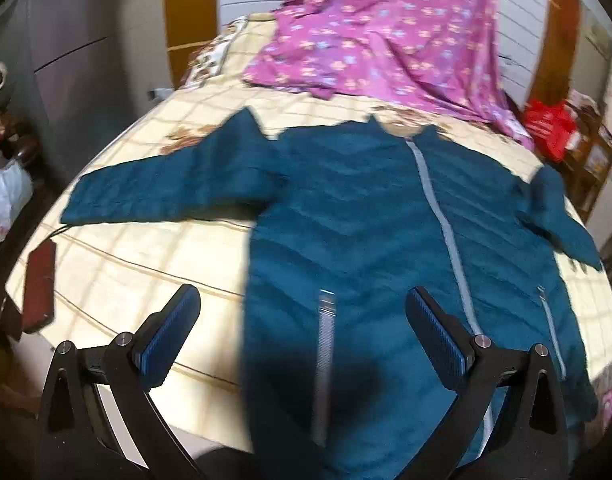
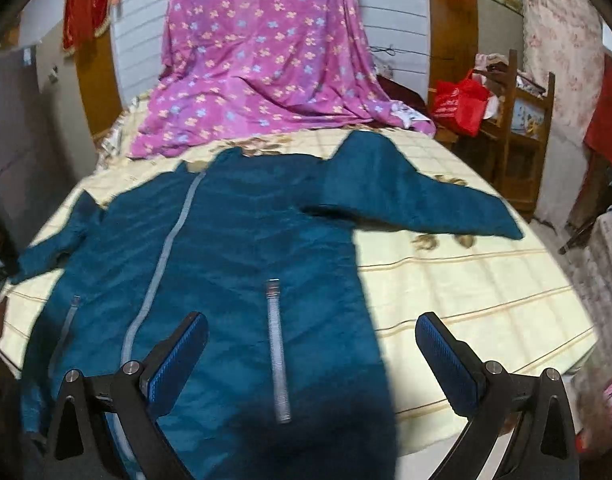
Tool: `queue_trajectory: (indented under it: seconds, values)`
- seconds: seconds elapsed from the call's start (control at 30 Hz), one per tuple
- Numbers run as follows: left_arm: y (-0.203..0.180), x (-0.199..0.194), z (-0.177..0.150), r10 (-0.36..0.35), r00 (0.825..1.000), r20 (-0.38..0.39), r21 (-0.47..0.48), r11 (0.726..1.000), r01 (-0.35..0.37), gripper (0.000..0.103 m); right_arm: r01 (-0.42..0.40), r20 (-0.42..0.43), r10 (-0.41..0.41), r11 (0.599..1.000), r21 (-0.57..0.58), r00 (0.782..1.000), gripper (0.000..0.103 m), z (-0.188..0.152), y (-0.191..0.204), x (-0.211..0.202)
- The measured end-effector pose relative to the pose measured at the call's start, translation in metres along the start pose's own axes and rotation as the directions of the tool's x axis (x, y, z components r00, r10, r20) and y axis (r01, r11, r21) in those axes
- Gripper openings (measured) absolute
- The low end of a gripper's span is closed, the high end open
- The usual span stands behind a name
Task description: Fold large clothes
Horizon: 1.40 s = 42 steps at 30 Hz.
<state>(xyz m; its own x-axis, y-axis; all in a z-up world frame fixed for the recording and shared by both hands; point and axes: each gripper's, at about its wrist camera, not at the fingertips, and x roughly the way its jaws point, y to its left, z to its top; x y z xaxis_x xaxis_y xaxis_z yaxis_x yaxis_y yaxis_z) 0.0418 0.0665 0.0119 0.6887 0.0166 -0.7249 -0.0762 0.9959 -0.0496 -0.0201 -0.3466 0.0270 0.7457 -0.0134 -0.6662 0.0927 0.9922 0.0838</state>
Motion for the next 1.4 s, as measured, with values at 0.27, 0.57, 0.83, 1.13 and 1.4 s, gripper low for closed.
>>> queue_trajectory:
  seconds: [0.27,0.57,0.83,1.13,1.4]
  values:
    - [-0.063,-0.005,-0.025,-0.044,0.999,-0.004,0.095,0.995,0.045,0.103,-0.007,0.022,0.009,0.998,-0.066,1.0,0.103,-0.022,0.03,-0.007]
    - [-0.077,0.011,-0.031,-0.053,0.998,-0.037,0.116,0.992,0.057,0.103,0.004,0.028,-0.003,0.999,-0.037,1.0,0.103,-0.036,0.028,0.009]
    - [-0.083,0.026,-0.037,-0.053,0.996,-0.065,0.115,0.991,0.06,0.103,0.006,0.053,-0.003,0.999,-0.054,0.999,0.103,-0.049,0.033,0.015]
    - [-0.086,0.035,-0.036,-0.056,0.996,-0.071,0.125,0.99,0.065,0.103,-0.027,-0.002,0.027,0.999,0.02,1.0,0.103,-0.048,0.019,0.029]
    - [-0.089,0.044,-0.037,-0.094,0.992,-0.086,0.114,0.988,0.104,0.103,-0.01,-0.001,0.01,1.0,-0.006,1.0,0.103,-0.049,0.025,0.03]
